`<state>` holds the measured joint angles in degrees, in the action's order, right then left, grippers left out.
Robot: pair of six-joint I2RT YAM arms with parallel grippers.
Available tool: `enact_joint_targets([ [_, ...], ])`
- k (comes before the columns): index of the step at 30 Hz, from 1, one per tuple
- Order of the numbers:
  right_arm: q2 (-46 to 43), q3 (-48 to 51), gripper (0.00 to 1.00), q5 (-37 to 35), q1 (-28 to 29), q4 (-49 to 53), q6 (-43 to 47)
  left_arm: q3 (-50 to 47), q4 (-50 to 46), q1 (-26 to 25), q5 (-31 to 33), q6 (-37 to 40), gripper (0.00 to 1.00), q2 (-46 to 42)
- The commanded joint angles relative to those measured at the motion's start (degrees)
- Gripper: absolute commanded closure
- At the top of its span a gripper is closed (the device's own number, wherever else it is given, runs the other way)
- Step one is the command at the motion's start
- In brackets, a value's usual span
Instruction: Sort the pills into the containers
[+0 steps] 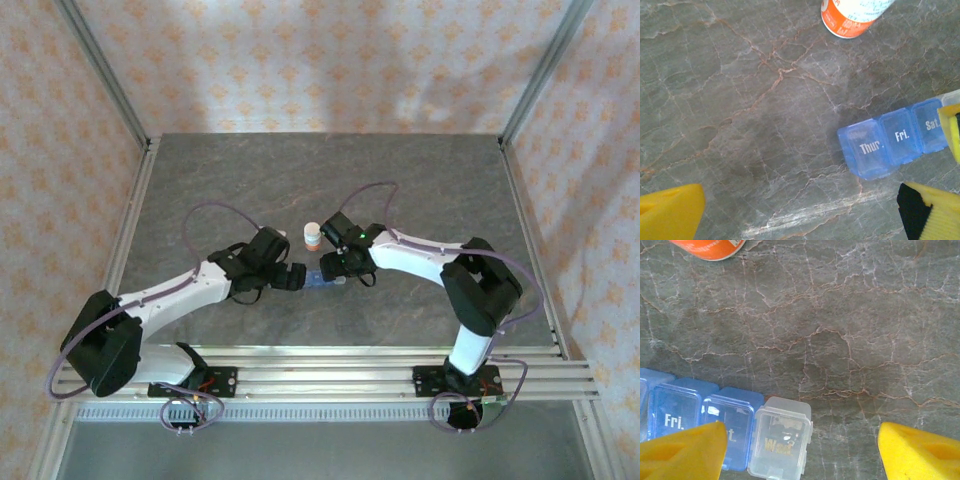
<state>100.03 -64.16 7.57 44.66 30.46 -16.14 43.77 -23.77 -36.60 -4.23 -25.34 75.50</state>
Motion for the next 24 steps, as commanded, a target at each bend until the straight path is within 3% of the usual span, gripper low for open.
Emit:
enact_joint_targets([
  [1,0.7,1.1,0.22,-0.3,-0.2,-0.9,-1.2,-1.3,0.6,-0.9,-0.4,1.7,0.00,1.0],
  [15,1.4,1.9,0.22,0.2,-0.3,-1.6,-1.6,-2.6,5.2,-2.7,-2.1,2.7,0.00,6.8],
  [24,1.3,2.5,0.23,0.4,-0.2,-2.0,-1.6,-2.5,6.2,-2.9,-0.1,2.6,0.00,8.4],
])
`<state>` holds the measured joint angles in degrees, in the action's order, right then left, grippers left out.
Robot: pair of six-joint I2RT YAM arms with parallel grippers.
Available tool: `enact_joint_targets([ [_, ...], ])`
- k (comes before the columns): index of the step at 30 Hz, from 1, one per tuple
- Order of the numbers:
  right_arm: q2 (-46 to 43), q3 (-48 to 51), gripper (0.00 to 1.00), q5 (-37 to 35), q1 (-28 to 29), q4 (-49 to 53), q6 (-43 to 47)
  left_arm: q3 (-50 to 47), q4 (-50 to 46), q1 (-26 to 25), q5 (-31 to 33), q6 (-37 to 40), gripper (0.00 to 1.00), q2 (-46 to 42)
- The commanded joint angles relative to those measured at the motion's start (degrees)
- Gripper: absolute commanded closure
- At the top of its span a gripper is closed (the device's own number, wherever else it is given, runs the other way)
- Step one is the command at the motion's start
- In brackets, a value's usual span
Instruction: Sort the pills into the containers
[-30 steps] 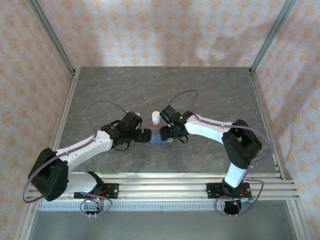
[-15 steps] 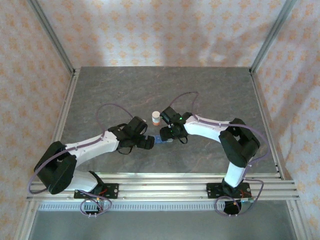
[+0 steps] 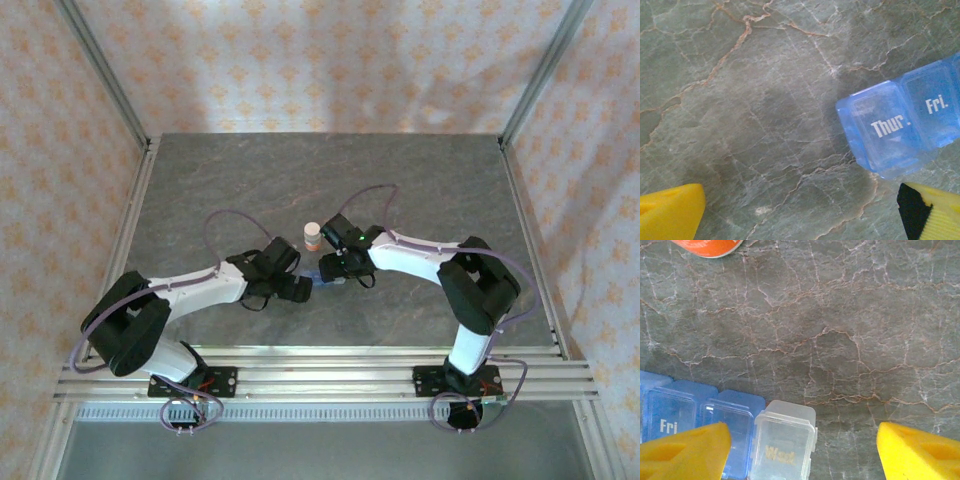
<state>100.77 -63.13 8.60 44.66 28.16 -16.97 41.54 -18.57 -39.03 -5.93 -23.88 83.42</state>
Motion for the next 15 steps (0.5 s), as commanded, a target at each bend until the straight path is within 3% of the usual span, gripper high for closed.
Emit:
enact_joint_targets([
  [1,0.5,1.6,0.23,-0.6,-0.2,0.2,-0.7,-0.1,1.1,-0.4,1.9,1.2,0.00,0.6],
  [15,0.4,2.8,0.24,0.0,-0.3,-0.5,-0.9,3.7,0.3,-0.3,7.2,2.0,0.00,1.2],
])
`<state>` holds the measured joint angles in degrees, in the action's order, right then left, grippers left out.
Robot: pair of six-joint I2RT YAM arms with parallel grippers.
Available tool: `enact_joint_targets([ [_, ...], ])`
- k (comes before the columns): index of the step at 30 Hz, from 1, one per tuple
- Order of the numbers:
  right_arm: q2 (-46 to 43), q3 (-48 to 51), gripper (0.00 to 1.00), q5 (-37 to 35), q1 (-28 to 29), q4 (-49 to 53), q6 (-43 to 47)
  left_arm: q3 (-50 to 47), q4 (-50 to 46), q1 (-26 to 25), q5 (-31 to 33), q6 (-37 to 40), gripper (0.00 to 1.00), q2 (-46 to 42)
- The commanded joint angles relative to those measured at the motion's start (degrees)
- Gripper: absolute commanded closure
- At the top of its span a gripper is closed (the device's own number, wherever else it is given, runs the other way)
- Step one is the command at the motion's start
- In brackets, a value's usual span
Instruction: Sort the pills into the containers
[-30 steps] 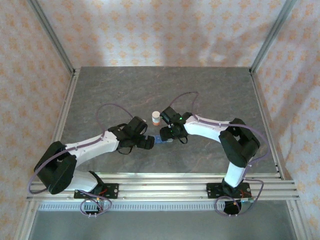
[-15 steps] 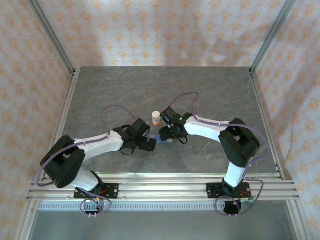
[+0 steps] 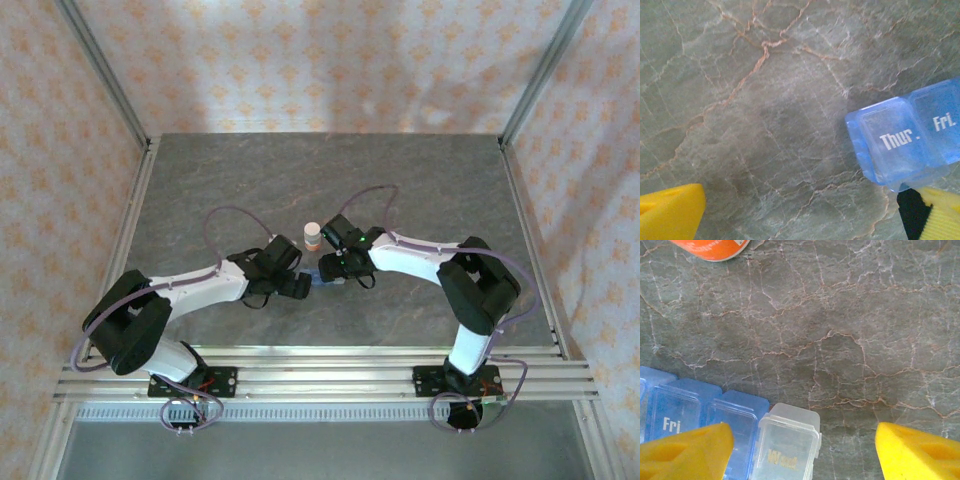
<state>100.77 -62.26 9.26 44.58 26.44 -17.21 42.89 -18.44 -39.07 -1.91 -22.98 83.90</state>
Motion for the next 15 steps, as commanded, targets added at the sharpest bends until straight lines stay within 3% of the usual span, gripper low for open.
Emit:
enact_joint_targets([
  [1,0.4,2.0,0.24,-0.6,-0.2,1.2,-0.7,2.6,0.2,-0.3,3.4,1.2,0.00,0.8],
  [15,0.7,3.0,0.25,-0.4,-0.2,0.5,-0.8,6.8,-0.3,0.8,5.4,2.4,0.00,4.0],
])
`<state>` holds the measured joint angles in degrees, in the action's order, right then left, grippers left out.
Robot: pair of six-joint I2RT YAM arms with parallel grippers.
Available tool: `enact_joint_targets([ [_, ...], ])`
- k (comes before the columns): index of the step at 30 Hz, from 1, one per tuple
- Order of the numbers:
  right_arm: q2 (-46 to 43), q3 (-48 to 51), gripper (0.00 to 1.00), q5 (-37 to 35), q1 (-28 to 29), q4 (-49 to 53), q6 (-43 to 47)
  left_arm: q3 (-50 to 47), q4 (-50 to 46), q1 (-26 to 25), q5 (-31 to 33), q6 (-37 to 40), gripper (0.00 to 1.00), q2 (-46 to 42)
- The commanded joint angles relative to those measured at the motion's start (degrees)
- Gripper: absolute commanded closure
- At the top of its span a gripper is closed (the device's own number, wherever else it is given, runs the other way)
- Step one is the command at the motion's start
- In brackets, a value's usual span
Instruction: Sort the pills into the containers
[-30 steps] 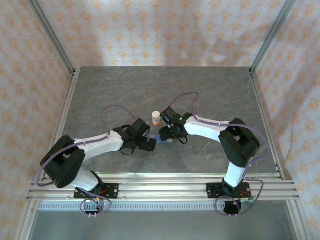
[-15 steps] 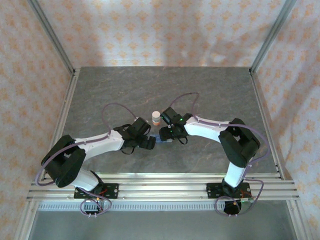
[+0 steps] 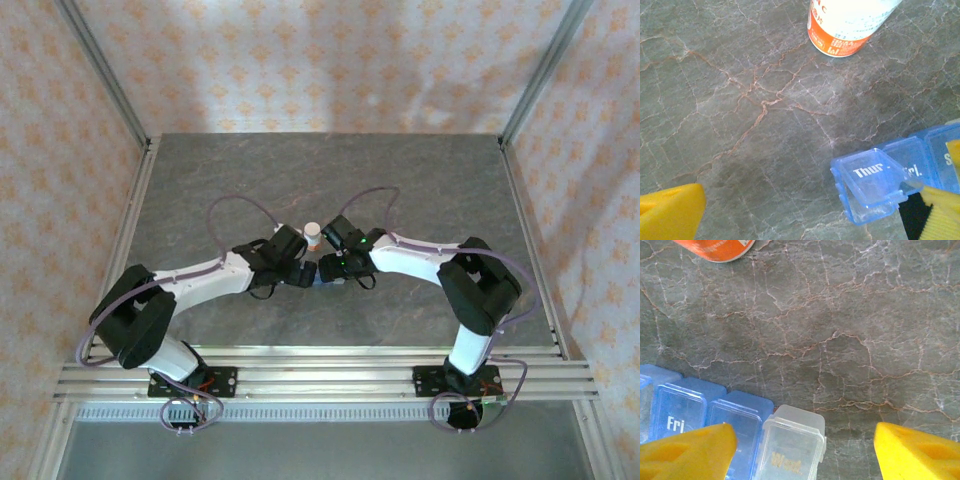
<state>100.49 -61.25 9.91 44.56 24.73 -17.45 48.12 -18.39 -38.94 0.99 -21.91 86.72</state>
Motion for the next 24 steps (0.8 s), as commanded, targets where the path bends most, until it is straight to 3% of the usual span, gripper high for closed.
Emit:
enact_joint_targets([
  [1,1.0,2.1,0.25,-1.0,-0.1,2.3,-0.5,1.8,-0.4,0.9,2.7,1.4,0.00,1.5],
  [24,1.7,1.9,0.25,-0.8,-0.2,2.3,-1.1,0.6,2.5,4.6,1.8,0.9,0.00,3.7],
])
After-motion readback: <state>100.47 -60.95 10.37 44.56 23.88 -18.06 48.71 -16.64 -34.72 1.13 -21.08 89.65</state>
